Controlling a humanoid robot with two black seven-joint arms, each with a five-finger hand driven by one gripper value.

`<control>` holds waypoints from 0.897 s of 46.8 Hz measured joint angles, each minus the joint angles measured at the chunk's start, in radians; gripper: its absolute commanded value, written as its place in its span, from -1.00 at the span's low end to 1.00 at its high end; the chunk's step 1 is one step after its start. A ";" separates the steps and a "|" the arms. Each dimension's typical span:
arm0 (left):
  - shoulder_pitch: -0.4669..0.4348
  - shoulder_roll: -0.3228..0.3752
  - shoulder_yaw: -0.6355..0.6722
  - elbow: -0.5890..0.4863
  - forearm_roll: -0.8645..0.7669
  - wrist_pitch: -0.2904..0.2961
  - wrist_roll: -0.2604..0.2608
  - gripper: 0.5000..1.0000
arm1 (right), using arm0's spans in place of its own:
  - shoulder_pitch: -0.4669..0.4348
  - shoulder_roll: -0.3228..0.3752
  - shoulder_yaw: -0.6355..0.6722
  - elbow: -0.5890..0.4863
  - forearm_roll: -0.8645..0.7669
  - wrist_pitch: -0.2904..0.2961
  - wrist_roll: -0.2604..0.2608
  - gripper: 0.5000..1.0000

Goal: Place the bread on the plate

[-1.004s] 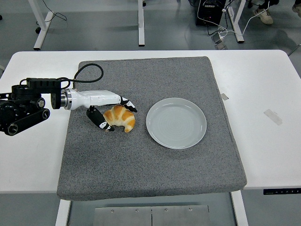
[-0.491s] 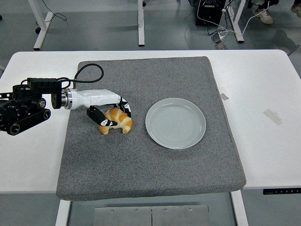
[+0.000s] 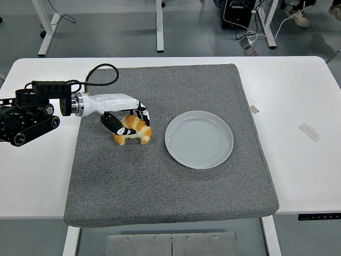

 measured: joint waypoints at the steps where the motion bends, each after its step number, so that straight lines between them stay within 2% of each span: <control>1: -0.004 0.000 0.000 0.000 -0.014 -0.002 0.000 -1.00 | 0.000 0.000 0.000 0.000 0.000 0.000 0.000 1.00; 7: -0.036 -0.021 -0.001 -0.001 -0.146 -0.022 0.000 -1.00 | 0.000 0.000 0.000 0.000 0.000 0.000 0.000 1.00; 15: -0.070 -0.035 -0.008 -0.005 -0.331 -0.077 0.000 -1.00 | 0.000 0.000 0.000 0.000 0.000 0.000 -0.001 1.00; 27: -0.085 -0.093 -0.060 -0.015 -0.585 -0.110 0.000 -1.00 | 0.001 0.000 0.000 0.000 0.000 0.000 -0.001 1.00; 35: -0.085 -0.134 -0.096 -0.015 -0.695 -0.124 0.000 -1.00 | 0.000 0.000 0.000 0.000 0.000 0.000 0.000 1.00; 42: -0.087 -0.181 -0.094 -0.015 -0.717 -0.117 0.000 -1.00 | 0.000 0.000 0.000 0.000 0.000 0.000 0.000 1.00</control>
